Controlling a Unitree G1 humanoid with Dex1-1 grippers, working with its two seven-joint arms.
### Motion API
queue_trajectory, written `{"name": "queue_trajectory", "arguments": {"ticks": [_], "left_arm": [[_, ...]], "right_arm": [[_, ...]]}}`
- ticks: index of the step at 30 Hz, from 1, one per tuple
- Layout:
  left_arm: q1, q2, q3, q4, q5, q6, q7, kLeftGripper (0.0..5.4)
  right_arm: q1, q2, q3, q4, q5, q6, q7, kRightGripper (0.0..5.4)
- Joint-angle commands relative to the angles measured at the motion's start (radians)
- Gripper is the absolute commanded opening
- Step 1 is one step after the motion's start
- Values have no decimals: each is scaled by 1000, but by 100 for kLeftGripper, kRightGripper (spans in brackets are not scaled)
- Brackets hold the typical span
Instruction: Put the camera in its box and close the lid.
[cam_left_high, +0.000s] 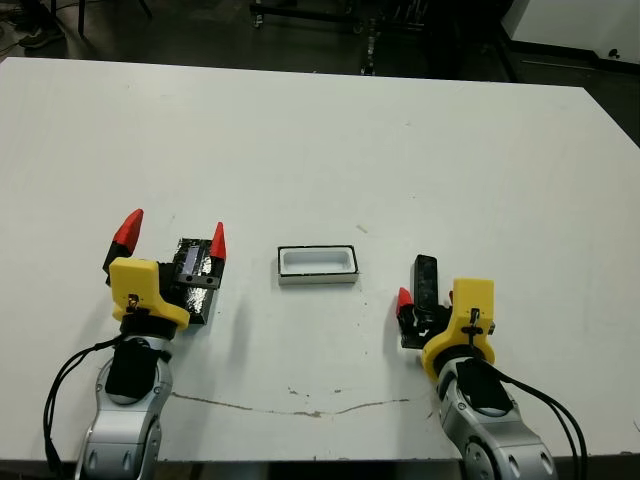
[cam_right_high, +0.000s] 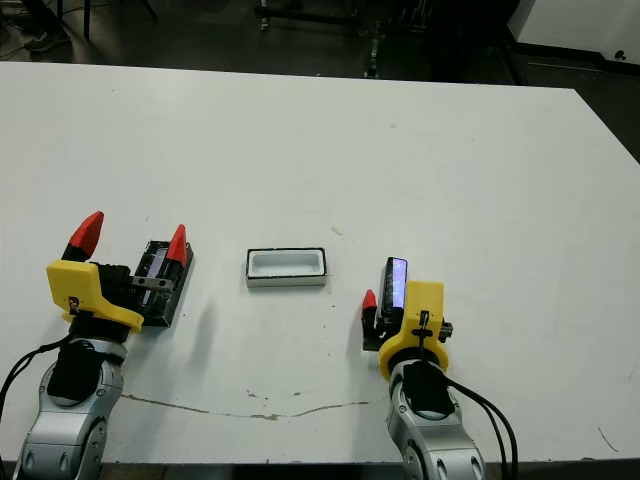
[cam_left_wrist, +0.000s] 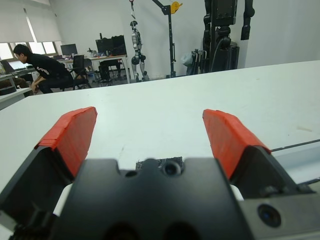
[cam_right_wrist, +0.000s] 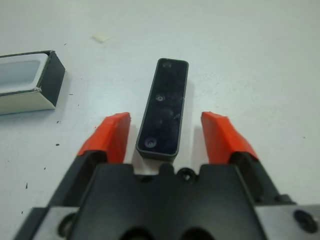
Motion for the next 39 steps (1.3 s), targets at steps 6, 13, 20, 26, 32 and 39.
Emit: {"name": "queue_trajectory", "arguments": {"ticks": [6, 13, 20, 26, 32, 39], "left_arm": [[7, 6, 0, -8, 1, 11, -5, 540], [7, 0, -2, -21, -3, 23, -1, 540], [7, -1, -4, -25, -7, 23, -2, 540], [7, 6, -7, -21, 11, 16, 0, 540], [11, 0, -7, -25, 6, 21, -1, 540], [12, 3, -11, -19, 15, 13, 3, 540]], "right_arm": [[-8, 25, -16, 22, 13, 19, -13, 254], [-17, 38, -41, 32, 44, 49, -21, 165], [-20, 45, -47, 37, 60, 63, -44, 165], [-16, 48, -50, 34, 69, 58, -55, 165], [-7, -9, -46, 22, 68, -27, -9, 165], [-127, -194, -136, 6, 168, -203, 269, 165]]}}
